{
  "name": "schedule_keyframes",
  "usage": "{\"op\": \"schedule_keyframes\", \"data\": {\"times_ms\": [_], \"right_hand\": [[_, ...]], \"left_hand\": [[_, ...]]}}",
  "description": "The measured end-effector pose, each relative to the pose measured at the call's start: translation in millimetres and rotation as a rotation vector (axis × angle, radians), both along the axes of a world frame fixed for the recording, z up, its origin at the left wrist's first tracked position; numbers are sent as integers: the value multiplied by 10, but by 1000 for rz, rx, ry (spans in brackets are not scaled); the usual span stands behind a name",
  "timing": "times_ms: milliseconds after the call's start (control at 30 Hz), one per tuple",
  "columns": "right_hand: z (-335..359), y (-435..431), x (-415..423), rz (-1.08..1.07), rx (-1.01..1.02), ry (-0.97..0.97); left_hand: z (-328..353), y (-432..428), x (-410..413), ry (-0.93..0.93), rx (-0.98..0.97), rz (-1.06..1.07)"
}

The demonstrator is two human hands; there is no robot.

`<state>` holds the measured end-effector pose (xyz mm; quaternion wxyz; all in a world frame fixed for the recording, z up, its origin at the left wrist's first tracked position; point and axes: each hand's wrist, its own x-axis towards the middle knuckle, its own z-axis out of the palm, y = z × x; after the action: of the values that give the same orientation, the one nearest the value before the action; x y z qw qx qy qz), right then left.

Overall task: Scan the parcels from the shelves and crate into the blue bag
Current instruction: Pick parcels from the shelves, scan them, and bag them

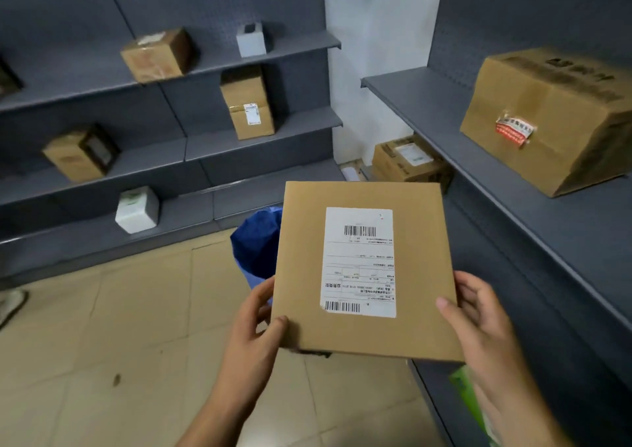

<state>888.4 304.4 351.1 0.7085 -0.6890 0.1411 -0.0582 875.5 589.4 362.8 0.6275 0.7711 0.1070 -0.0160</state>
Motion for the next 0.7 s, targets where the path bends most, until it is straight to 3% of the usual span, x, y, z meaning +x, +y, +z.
{"op": "schedule_keyframes", "data": {"times_ms": [233, 433, 700], "right_hand": [[-153, 306, 790, 82, 22, 53], [-248, 646, 1491, 248, -104, 154], [-227, 1226, 2654, 194, -221, 143]], "left_hand": [[-271, 265, 482, 45, 31, 182], [-578, 731, 1208, 30, 123, 181], [-854, 1200, 2747, 42, 211, 109]]}}
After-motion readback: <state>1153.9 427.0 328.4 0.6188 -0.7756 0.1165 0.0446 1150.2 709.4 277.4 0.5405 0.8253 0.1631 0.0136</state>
